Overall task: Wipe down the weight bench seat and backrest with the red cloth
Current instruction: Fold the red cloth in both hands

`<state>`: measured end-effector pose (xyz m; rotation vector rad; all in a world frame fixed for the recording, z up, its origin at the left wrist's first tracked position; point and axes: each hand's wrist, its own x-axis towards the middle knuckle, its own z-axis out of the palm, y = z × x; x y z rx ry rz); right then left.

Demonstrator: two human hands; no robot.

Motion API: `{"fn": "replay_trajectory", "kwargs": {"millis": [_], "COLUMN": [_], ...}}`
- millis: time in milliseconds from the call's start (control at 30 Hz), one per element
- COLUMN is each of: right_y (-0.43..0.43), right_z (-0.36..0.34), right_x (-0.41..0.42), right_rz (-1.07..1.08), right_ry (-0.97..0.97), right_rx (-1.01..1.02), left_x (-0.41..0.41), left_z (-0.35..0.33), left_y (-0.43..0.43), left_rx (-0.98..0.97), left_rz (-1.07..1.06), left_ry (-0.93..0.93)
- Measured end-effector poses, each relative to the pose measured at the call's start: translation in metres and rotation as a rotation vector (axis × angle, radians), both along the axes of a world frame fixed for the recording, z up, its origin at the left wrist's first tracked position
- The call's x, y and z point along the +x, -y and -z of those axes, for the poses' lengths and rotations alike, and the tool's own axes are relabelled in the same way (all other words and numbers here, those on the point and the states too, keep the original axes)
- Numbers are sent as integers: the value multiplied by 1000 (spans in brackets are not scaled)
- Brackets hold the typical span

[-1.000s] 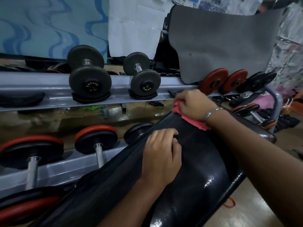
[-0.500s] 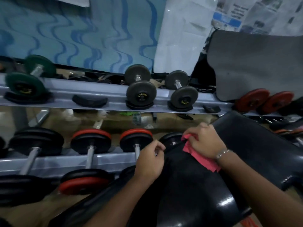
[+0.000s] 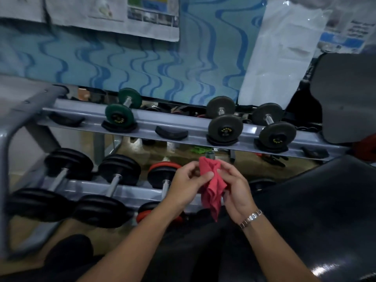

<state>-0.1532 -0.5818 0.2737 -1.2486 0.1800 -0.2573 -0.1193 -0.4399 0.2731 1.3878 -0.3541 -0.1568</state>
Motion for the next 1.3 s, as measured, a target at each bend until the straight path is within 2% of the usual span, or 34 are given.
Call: {"fn": "replay_trajectory", "kwargs": {"millis": [100,233,300,367,500,600,700,800,900,1000,1067,1200,1300], "right_y": [-30,-63,-77,-90,-108,-127,-154,-181,-206,-233,-254,-295,-322], "right_z": [-1,-5,3,11,24,28,36,46,62,84,102,146,181], "right_x": [2,-1,0,4,12,21,32,45,62,80,90,110,126], "right_rz": [-77,-316,-396,-384,-365,-321,-325,-325,-319,-369,-396,-373,-401], "right_ry": [-55,-114,-122,-151,-203,-169,-86,-63,-144,-257,-310,-287,-296], "right_rx": [121,202,135,28,-84,-281,-423,-441,-329,-185,-158,-346,-493], "left_x": [4,7,8,13,23,22,20,21,24,29,33,42,55], "left_z": [1,-1,-3,-4,-4,-2,15,30,46,71,91,133,165], "left_y": [-25,-60,-77,-94,-127,-148,-178,-219,-264,-302,-324,-365,-390], "left_rx": [31,161,212,247,278,244,346,261,173,311,376,423,526], "left_rz": [-153,-312,-318,-293,-281,-257,-240,-229,-283,-414,-514,-580,-565], "left_ry": [72,105,136,122,-36,-198,-223,-333,-406,-384,-333,-232,-237]}}
